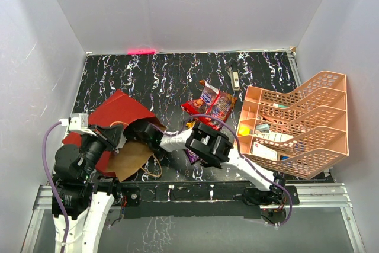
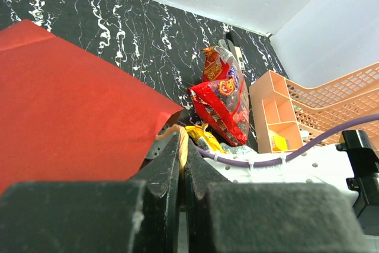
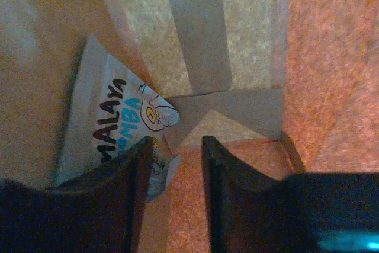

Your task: Take the snacks out of the paper bag

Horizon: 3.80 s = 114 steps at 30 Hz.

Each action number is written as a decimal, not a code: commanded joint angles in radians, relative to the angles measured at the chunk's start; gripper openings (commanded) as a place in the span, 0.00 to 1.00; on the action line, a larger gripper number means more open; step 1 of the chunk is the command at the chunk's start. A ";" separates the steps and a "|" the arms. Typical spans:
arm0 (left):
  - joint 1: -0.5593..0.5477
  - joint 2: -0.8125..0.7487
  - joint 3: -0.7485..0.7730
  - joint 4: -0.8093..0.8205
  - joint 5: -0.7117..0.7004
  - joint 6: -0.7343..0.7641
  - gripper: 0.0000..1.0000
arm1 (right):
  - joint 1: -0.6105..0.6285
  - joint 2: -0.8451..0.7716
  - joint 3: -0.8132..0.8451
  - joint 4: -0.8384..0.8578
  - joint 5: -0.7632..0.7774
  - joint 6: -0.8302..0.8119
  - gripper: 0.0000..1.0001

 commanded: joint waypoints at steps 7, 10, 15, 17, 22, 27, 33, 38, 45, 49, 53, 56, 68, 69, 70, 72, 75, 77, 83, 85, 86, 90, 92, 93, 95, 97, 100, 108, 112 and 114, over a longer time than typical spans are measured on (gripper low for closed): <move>-0.005 0.007 0.001 0.011 -0.020 0.009 0.00 | -0.014 -0.126 -0.141 0.224 -0.075 0.198 0.07; -0.005 0.011 0.001 0.008 -0.026 0.008 0.00 | -0.012 -0.201 -0.259 0.307 -0.074 0.270 0.07; -0.004 0.013 0.002 0.008 -0.031 0.007 0.00 | 0.002 -0.353 -0.488 0.405 -0.136 0.386 0.07; -0.003 0.012 0.001 0.008 -0.030 0.007 0.00 | 0.014 -0.397 -0.533 0.401 -0.140 0.448 0.07; -0.003 0.012 0.000 0.011 -0.026 0.007 0.00 | 0.042 -0.384 -0.547 0.453 -0.097 0.584 0.08; -0.004 0.013 0.000 0.013 -0.020 0.007 0.00 | 0.072 -0.286 -0.458 0.513 0.005 0.677 0.28; -0.003 0.069 0.068 -0.005 -0.016 0.008 0.00 | 0.078 -0.184 -0.360 0.563 0.089 0.732 0.49; -0.005 0.098 0.138 0.022 -0.005 0.003 0.00 | 0.078 -0.106 -0.214 0.443 0.152 0.780 0.69; -0.005 0.102 0.122 0.058 0.063 -0.043 0.00 | 0.058 -0.012 0.001 0.215 0.217 0.930 0.83; -0.005 0.096 0.118 0.060 0.084 -0.053 0.00 | 0.038 0.038 0.108 0.078 0.221 0.986 0.89; -0.008 0.091 0.124 0.044 0.074 -0.045 0.00 | 0.032 0.070 0.173 -0.065 0.284 1.038 0.91; -0.014 0.091 0.122 0.030 0.049 -0.029 0.00 | 0.032 0.034 0.109 -0.119 0.314 1.126 0.91; -0.030 0.082 0.106 -0.021 -0.027 0.047 0.00 | 0.026 -0.036 -0.009 -0.256 0.289 1.290 0.57; -0.030 0.078 0.097 -0.026 -0.037 0.051 0.00 | 0.025 -0.046 -0.011 -0.257 0.281 1.289 0.52; -0.030 0.073 0.085 -0.031 -0.047 0.056 0.00 | 0.026 -0.057 -0.016 -0.256 0.275 1.288 0.46; -0.030 0.066 0.071 -0.040 -0.060 0.064 0.00 | 0.026 -0.083 -0.033 -0.248 0.262 1.288 0.37; -0.030 0.054 0.052 -0.029 -0.068 0.064 0.00 | 0.026 -0.134 -0.087 -0.221 0.243 1.286 0.25; -0.030 0.053 0.046 -0.029 -0.068 0.063 0.00 | 0.028 -0.170 -0.132 -0.201 0.238 1.284 0.21; -0.030 0.032 0.036 -0.024 -0.084 0.059 0.00 | 0.042 -0.277 -0.306 -0.109 0.269 1.259 0.12; -0.026 0.020 0.032 -0.021 -0.085 0.059 0.00 | 0.052 -0.309 -0.356 -0.078 0.284 1.248 0.11; -0.023 0.018 0.031 -0.020 -0.085 0.058 0.00 | 0.057 -0.325 -0.381 -0.066 0.290 1.244 0.10; -0.021 0.023 0.030 -0.020 -0.084 0.058 0.00 | 0.078 -0.393 -0.492 -0.004 0.315 1.242 0.09; -0.020 0.026 0.028 -0.019 -0.083 0.058 0.00 | 0.088 -0.431 -0.536 0.012 0.336 1.239 0.07; -0.020 0.028 0.028 -0.020 -0.084 0.057 0.00 | 0.091 -0.451 -0.557 0.018 0.346 1.239 0.07; -0.019 0.035 0.028 -0.020 -0.086 0.057 0.00 | 0.094 -0.486 -0.596 0.039 0.354 1.241 0.07; -0.019 0.040 0.028 -0.017 -0.085 0.056 0.00 | 0.097 -0.517 -0.630 0.062 0.336 1.241 0.07; -0.019 0.040 0.023 -0.014 -0.083 0.054 0.00 | 0.114 -0.558 -0.687 0.136 0.290 1.216 0.07; -0.017 0.026 0.022 -0.014 -0.084 0.053 0.00 | 0.182 -0.725 -0.885 0.241 0.300 1.184 0.07; -0.017 0.031 0.021 -0.013 -0.084 0.051 0.00 | 0.203 -0.891 -1.021 0.199 0.331 1.206 0.07; -0.017 0.020 0.018 -0.010 -0.082 0.053 0.00 | 0.206 -0.980 -1.105 0.169 0.349 1.232 0.07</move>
